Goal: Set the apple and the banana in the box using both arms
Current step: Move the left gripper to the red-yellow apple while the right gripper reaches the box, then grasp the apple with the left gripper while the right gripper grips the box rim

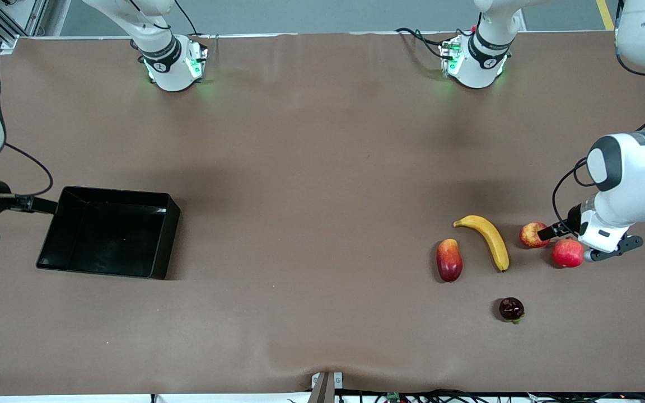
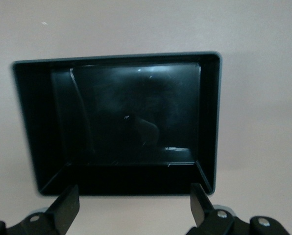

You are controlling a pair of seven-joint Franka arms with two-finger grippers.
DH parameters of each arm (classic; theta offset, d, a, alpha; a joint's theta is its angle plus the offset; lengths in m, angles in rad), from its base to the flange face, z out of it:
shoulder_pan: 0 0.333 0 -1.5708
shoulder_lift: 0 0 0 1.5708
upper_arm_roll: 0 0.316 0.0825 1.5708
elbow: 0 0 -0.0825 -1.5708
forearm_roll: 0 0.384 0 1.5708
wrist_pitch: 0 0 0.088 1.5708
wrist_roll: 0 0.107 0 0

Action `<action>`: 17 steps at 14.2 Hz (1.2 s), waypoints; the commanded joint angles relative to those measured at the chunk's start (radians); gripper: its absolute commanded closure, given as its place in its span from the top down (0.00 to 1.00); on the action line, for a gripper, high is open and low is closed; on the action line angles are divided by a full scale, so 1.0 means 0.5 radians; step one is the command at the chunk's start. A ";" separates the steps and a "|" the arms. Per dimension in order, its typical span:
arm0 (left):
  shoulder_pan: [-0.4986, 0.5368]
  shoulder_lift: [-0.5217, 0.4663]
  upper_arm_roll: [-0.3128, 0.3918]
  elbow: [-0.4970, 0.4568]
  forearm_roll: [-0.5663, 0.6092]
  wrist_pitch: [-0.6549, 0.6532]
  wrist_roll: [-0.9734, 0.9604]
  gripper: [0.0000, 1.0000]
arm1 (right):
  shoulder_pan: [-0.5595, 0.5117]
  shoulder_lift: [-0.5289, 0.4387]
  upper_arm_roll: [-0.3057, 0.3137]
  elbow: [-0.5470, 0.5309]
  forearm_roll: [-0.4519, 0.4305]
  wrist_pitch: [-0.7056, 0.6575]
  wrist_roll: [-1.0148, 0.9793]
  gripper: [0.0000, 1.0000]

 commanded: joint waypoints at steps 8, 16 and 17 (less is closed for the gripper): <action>-0.004 0.171 -0.022 0.023 0.014 0.065 -0.172 1.00 | -0.091 0.373 0.023 0.020 0.000 0.403 -0.184 1.00; -0.010 0.208 -0.029 0.048 0.008 0.065 -0.157 0.11 | -0.216 0.490 0.023 0.032 0.000 0.486 -0.362 1.00; -0.010 0.196 -0.029 0.054 0.008 0.065 -0.154 0.00 | -0.247 0.529 0.026 0.038 0.006 0.492 -0.365 1.00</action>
